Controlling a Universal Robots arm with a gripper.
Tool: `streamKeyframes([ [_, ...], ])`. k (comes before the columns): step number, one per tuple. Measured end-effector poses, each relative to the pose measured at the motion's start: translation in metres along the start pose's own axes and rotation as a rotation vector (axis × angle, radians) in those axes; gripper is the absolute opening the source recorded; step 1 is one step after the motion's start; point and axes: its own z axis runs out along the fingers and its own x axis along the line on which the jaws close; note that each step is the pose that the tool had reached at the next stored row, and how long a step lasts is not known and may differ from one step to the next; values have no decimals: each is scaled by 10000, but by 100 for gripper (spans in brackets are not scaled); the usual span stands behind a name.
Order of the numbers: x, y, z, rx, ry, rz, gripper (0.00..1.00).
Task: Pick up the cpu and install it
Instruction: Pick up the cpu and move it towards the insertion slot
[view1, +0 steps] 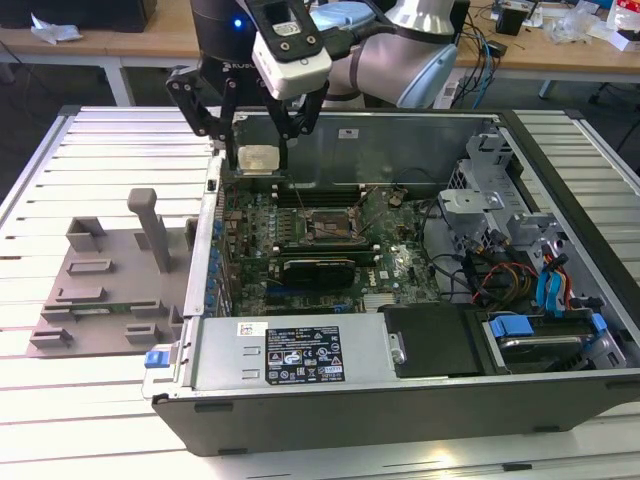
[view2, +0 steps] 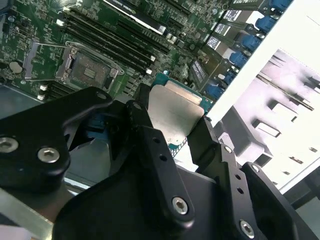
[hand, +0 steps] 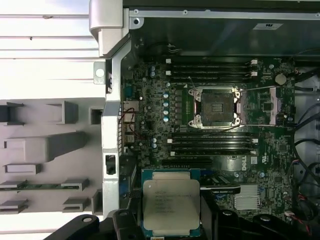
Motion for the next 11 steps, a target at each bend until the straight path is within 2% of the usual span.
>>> streamKeyframes([
  [5, -75, 2, 7, 0, -1, 43, 55],
  [8, -119, 11, 16, 12, 3, 394, 55],
  [11, -232, 84, 24, 12, 3, 412, 55],
])
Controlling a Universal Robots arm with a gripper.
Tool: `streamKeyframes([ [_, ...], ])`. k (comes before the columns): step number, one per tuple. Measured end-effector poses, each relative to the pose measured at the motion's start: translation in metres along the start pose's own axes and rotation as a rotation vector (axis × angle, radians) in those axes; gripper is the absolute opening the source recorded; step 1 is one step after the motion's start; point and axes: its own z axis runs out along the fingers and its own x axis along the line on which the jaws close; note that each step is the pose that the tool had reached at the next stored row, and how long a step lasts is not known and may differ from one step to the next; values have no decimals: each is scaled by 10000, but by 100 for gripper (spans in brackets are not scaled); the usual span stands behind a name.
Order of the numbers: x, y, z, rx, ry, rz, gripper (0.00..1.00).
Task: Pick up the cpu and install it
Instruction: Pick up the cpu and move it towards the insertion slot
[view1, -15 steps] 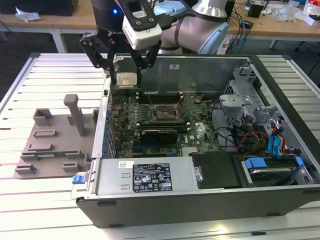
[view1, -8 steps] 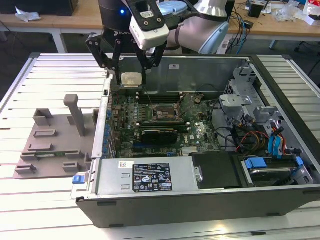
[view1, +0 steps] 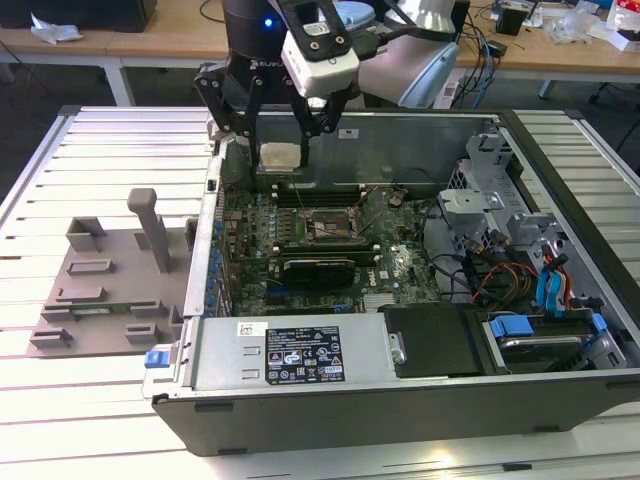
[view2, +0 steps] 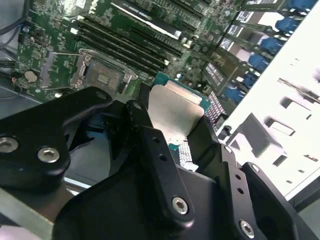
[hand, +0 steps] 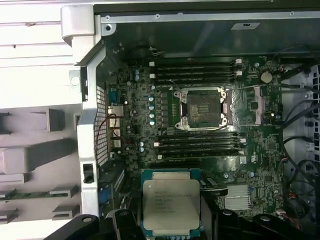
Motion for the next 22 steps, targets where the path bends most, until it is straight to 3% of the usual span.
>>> streamKeyframes([
  [3, -101, 77, 10, 10, 0, 8, 55],
  [10, -229, 177, 61, 35, 0, 14, 55],
  [22, -378, 290, 154, 73, -1, 19, 55],
])
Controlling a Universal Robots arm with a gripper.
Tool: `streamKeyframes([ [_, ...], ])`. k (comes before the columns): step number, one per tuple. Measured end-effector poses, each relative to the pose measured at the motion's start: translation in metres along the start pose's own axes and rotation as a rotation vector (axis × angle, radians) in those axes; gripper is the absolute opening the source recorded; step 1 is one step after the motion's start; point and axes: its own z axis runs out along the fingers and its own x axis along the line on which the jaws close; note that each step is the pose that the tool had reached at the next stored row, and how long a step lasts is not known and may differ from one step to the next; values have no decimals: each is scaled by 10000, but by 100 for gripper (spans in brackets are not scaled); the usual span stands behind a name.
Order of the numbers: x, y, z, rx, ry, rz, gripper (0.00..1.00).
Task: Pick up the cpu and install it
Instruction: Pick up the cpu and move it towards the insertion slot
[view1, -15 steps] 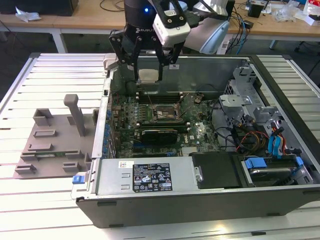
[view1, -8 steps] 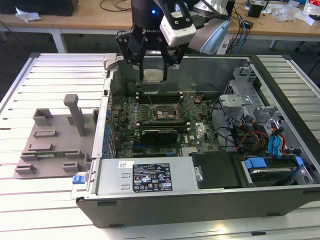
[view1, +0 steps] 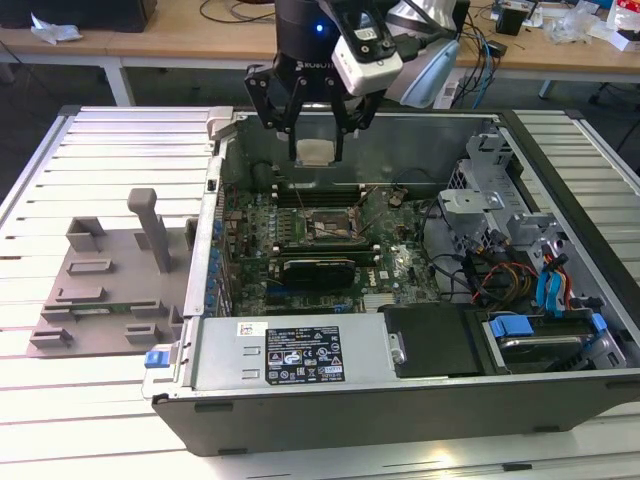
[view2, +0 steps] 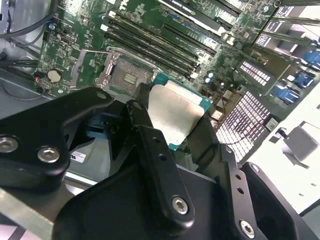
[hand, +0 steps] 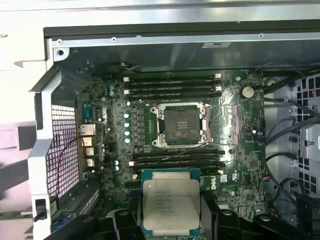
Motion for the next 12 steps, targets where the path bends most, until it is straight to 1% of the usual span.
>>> streamKeyframes([
  [4, -63, 61, 60, 27, -2, -1, 55],
  [7, -93, 94, 115, 29, -1, -1, 55],
  [9, -111, 106, 132, 28, -1, 0, 55],
  [12, -156, 124, 153, 28, -2, -1, 55],
])
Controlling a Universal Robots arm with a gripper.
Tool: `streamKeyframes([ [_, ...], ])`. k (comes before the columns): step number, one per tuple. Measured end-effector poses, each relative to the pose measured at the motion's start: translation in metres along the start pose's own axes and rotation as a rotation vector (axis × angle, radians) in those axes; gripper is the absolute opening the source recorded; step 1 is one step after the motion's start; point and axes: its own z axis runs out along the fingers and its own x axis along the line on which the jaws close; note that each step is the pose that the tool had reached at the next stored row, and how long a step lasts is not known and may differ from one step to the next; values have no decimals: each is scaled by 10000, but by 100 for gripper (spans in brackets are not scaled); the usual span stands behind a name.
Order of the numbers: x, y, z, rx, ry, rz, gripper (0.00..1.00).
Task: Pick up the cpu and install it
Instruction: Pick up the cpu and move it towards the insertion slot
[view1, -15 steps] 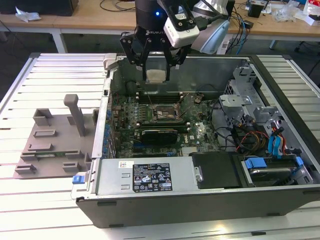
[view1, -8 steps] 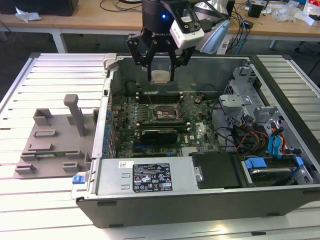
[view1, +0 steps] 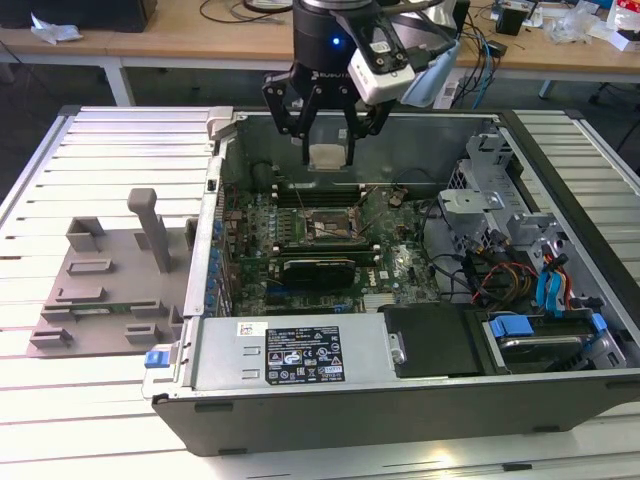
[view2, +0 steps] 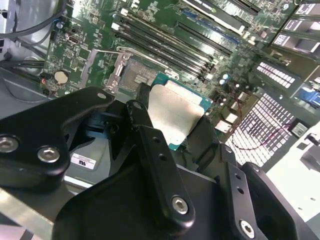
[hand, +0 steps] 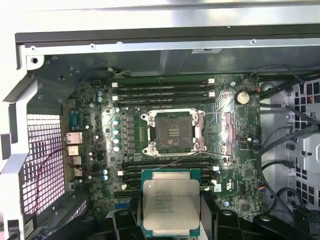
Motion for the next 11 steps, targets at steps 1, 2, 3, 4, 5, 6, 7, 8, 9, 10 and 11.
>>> streamKeyframes([
  [1, -13, 5, 5, 0, 0, 1, 55],
  [2, -25, 9, 10, 1, 0, 1, 55],
  [3, -42, 15, 17, 1, 1, 1, 55],
  [4, -58, 21, 24, 1, 1, 2, 55],
  [5, -74, 26, 31, 1, 0, 2, 55],
  [6, -86, 30, 35, 1, 0, 1, 55],
  [7, -112, 38, 44, 0, 0, 1, 55],
  [8, -139, 47, 55, 0, 0, 1, 55],
  [9, -161, 54, 64, 0, 0, 1, 55],
  [10, -182, 60, 74, 0, 0, 2, 55],
  [11, -195, 64, 82, 0, 0, 2, 55],
])
